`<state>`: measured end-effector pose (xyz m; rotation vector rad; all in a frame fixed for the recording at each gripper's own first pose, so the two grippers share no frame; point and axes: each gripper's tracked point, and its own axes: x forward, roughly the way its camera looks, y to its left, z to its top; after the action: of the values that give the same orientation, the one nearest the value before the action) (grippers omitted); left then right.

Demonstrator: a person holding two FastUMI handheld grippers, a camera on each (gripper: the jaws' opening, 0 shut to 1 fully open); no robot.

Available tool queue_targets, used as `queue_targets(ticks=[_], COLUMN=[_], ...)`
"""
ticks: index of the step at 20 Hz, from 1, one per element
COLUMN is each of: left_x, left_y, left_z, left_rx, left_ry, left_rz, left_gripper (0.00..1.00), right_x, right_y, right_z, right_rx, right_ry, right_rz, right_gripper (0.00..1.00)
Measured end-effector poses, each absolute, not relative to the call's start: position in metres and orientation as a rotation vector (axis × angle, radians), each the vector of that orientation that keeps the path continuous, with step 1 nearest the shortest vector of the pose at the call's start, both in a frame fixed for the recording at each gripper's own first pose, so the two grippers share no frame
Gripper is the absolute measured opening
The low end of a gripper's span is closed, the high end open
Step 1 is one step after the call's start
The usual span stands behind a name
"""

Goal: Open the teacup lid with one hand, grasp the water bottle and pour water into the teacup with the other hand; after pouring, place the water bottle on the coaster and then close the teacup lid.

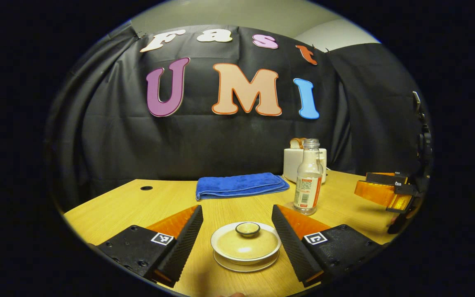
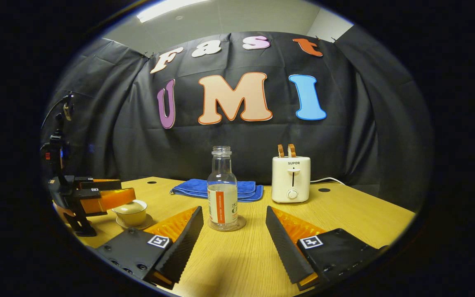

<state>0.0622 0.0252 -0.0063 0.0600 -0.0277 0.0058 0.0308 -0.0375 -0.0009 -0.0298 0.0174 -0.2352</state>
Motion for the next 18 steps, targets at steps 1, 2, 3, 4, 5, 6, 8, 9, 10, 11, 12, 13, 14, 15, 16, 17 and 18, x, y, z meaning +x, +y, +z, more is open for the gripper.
queue_targets(ticks=[1, 2, 3, 4, 5, 6, 8, 9, 10, 11, 12, 13, 14, 15, 16, 17, 18], left_x=[0.062, 0.060, 0.057, 0.054, 0.050, 0.046, 0.034, 0.027, 0.020, 0.013, 0.007, 0.004, 0.002, 0.001, 0.001, 0.002, 0.002], left_y=[0.028, 0.029, 0.032, 0.035, 0.040, 0.048, 0.063, 0.073, 0.082, 0.091, 0.096, 0.097, 0.097, 0.098, 0.098, 0.098, 0.098], left_z=[-0.009, -0.007, -0.009, -0.009, -0.008, -0.008, -0.006, -0.006, -0.005, -0.005, -0.005, -0.005, -0.004, -0.005, -0.005, -0.006, -0.005], left_rx=[0.060, 0.058, 0.058, 0.057, 0.059, 0.059, 0.061, 0.060, 0.063, 0.061, 0.060, 0.062, 0.062, 0.061, 0.061, 0.058, 0.061], left_ry=[-0.020, -0.023, -0.024, -0.025, -0.025, -0.026, -0.030, -0.029, -0.035, -0.033, -0.034, -0.036, -0.036, -0.036, -0.032, -0.032, -0.033], left_rz=[0.021, 0.030, 0.042, 0.055, 0.075, 0.101, 0.159, 0.195, 0.233, 0.266, 0.287, 0.298, 0.303, 0.303, 0.303, 0.303, 0.303], left_gripper=[0.98, 0.98, 0.98, 0.98, 0.99, 0.98, 0.98, 0.99, 0.98, 0.98, 0.98, 0.98, 0.98, 0.97, 0.97, 0.97, 0.97], right_x=[0.032, 0.032, 0.032, 0.031, 0.030, 0.030, 0.026, 0.025, 0.024, 0.023, 0.020, 0.018, 0.016, 0.015, 0.014, 0.013, 0.013], right_y=[-0.038, -0.038, -0.038, -0.039, -0.041, -0.044, -0.052, -0.056, -0.059, -0.062, -0.066, -0.069, -0.073, -0.076, -0.078, -0.079, -0.078], right_z=[0.000, -0.001, -0.001, -0.001, 0.000, 0.000, 0.000, 0.001, 0.001, 0.002, 0.002, 0.002, 0.002, 0.003, 0.003, 0.003, 0.003], right_rx=[-0.030, -0.030, -0.030, -0.030, -0.031, -0.031, -0.034, -0.035, -0.036, -0.037, -0.038, -0.039, -0.040, -0.041, -0.041, -0.041, -0.042], right_ry=[0.018, 0.018, 0.018, 0.017, 0.017, 0.016, 0.015, 0.013, 0.013, 0.011, 0.011, 0.009, 0.008, 0.007, 0.007, 0.007, 0.007], right_rz=[-0.236, -0.236, -0.237, -0.240, -0.249, -0.262, -0.299, -0.320, -0.338, -0.356, -0.375, -0.393, -0.410, -0.426, -0.437, -0.442, -0.441], right_gripper=[0.98, 0.98, 0.98, 0.97, 0.97, 0.98, 0.98, 0.94, 0.94, 0.94, 0.98, 0.94, 0.98, 0.98, 0.98, 0.98, 0.98])
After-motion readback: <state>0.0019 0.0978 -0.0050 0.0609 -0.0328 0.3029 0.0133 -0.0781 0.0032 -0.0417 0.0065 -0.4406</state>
